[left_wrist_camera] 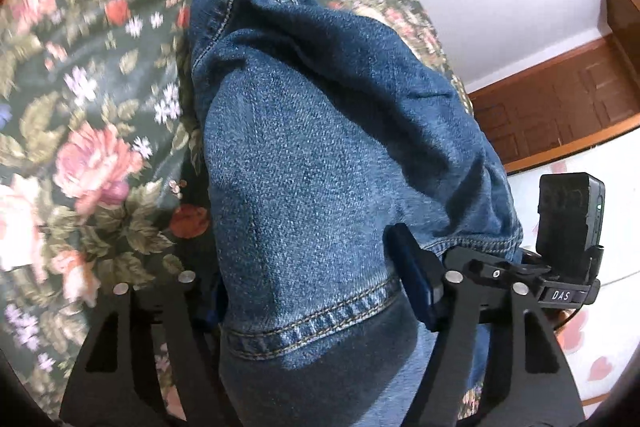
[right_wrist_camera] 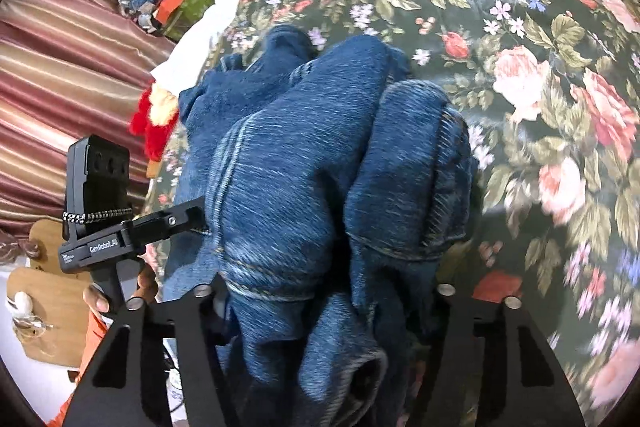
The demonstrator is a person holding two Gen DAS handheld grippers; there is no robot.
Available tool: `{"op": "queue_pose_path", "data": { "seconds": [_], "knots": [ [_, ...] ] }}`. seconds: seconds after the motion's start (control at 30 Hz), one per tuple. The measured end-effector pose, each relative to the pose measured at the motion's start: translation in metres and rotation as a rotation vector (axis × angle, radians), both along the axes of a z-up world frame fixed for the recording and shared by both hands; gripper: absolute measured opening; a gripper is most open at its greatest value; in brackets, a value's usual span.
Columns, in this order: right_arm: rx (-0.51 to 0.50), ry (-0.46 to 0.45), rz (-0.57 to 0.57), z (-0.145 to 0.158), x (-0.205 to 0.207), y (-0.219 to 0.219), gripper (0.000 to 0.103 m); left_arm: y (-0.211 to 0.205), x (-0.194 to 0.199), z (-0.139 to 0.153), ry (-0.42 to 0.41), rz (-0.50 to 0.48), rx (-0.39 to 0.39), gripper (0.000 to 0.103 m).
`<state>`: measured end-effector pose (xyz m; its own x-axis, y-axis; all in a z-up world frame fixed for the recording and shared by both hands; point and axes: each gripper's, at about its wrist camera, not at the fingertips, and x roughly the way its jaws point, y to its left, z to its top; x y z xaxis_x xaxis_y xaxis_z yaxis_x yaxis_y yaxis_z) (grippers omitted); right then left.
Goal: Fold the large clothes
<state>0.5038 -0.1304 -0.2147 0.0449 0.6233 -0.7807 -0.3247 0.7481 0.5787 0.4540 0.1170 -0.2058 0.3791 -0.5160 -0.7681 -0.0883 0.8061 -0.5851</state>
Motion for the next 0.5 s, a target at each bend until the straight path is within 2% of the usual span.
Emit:
{"op": "queue_pose_path", "data": {
  "seconds": [0.1, 0.33, 0.5],
  "knots": [
    [0.011, -0.021, 0.007, 0.019, -0.011, 0.006, 0.05, 0.001, -0.011, 0.027, -0.038, -0.012, 0.031, 0.067],
    [0.069, -0.108, 0.026, 0.081, -0.034, 0.027, 0.05, 0.021, -0.04, 0.091, -0.146, 0.021, 0.082, 0.067],
    [0.094, -0.165, 0.055, 0.111, -0.056, 0.051, 0.05, 0.041, -0.062, 0.121, -0.199, 0.049, 0.112, 0.067]
  ]
}}
